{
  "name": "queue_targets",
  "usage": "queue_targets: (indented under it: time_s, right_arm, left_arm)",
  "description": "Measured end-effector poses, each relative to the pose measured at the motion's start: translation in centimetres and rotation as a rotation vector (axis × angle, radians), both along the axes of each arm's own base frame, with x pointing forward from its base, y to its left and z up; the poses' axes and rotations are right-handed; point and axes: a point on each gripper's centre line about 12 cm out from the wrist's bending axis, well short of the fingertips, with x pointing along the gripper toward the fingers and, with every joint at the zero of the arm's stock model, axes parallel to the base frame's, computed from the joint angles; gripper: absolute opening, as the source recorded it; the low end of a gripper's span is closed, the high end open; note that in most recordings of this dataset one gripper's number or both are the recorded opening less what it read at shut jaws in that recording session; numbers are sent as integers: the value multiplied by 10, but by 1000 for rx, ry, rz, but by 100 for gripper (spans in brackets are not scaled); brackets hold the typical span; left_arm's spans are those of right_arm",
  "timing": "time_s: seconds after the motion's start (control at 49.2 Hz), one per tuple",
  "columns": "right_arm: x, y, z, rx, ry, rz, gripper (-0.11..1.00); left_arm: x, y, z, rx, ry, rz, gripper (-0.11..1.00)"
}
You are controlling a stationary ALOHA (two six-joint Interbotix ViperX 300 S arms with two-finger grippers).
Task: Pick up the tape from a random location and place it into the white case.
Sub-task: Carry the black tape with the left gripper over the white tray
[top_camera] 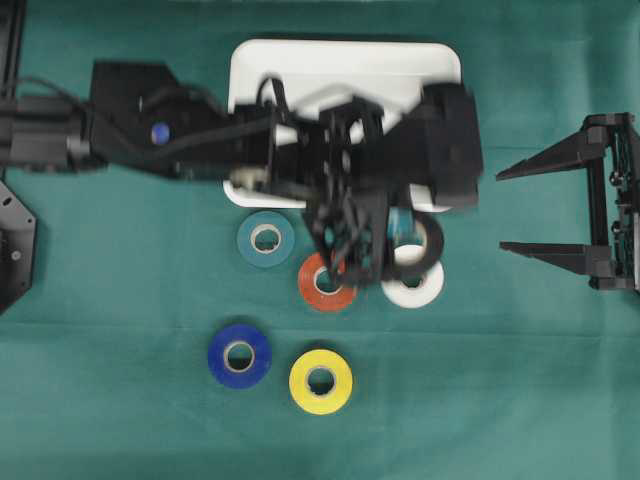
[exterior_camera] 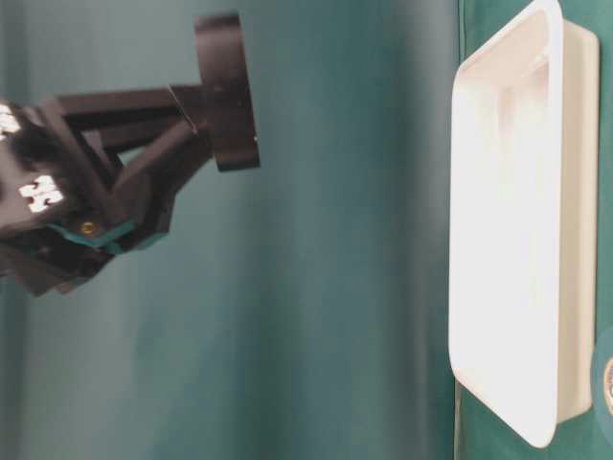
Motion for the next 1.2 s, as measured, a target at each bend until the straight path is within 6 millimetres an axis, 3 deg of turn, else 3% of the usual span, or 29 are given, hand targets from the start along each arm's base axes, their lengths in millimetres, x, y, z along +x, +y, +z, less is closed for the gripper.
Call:
queue_targets:
  time_s: [0.366, 0.529, 0.793, 1.2]
  right_arm:
    - [0, 0, 0, 0, 3, 0, 91]
    - [0, 0, 0, 0, 3, 0, 91]
    - [0, 0, -1, 0, 5, 0, 91]
    - [0, 0, -1, -1, 11, 0, 91]
  left_arm:
    - [-5, 85, 4, 32, -51, 146, 20]
    - [-12, 113, 4, 34, -51, 207, 20]
    - [-22, 112, -2, 32, -31, 208, 20]
    - [-64, 120, -18, 15, 4, 258, 19]
